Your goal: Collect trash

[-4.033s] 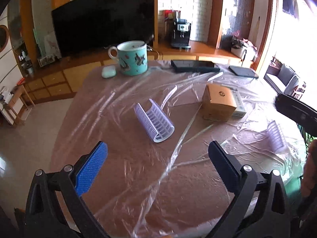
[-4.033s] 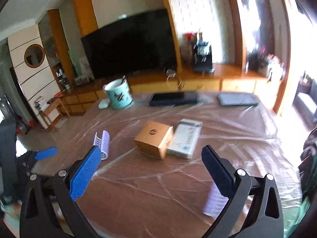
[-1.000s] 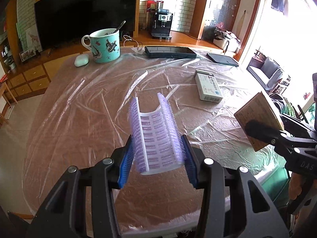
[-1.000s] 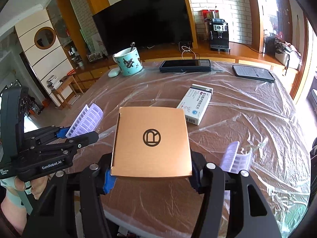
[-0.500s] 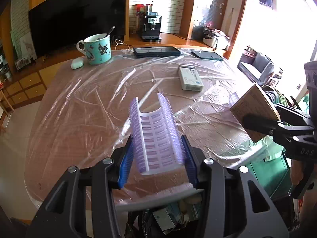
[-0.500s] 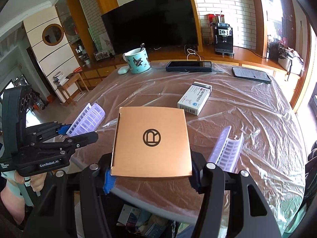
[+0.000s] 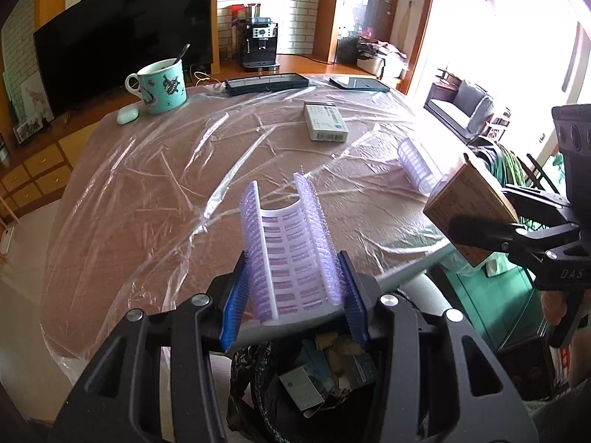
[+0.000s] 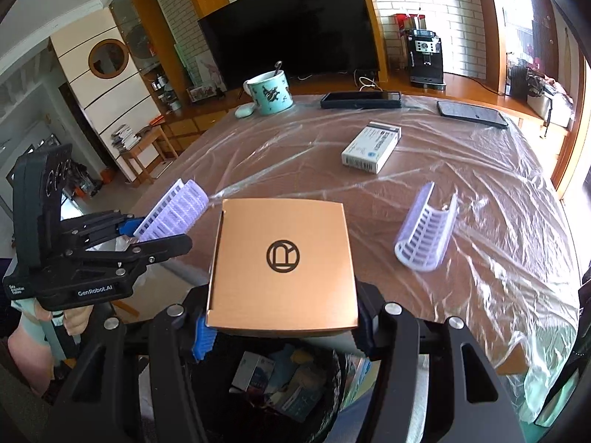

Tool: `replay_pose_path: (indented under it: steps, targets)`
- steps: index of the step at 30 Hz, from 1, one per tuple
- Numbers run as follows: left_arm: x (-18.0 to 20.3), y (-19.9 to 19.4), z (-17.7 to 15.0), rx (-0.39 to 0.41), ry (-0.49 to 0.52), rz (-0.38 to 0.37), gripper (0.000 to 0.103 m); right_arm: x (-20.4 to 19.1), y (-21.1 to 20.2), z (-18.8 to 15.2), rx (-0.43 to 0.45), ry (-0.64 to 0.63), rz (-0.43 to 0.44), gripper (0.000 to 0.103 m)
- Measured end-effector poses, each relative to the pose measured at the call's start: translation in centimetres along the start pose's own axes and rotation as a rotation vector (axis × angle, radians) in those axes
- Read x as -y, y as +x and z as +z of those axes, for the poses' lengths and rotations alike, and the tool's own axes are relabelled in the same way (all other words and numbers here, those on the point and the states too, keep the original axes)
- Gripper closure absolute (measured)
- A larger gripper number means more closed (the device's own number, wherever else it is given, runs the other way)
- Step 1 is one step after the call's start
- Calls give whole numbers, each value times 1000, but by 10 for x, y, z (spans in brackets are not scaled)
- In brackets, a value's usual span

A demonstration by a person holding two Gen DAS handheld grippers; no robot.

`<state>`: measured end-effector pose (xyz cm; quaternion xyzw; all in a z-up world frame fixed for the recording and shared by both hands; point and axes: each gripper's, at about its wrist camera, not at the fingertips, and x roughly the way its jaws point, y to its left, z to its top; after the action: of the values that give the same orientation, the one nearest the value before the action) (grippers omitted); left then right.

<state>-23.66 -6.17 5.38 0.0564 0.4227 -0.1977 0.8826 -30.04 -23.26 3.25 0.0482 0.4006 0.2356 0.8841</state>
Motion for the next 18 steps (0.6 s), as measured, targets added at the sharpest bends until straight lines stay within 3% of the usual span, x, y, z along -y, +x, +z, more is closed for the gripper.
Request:
replay_pose_path:
  steps: [18]
  targets:
    - [22, -13, -35, -54, 67, -44, 56, -17, -12, -43, -72, -28, 24, 46]
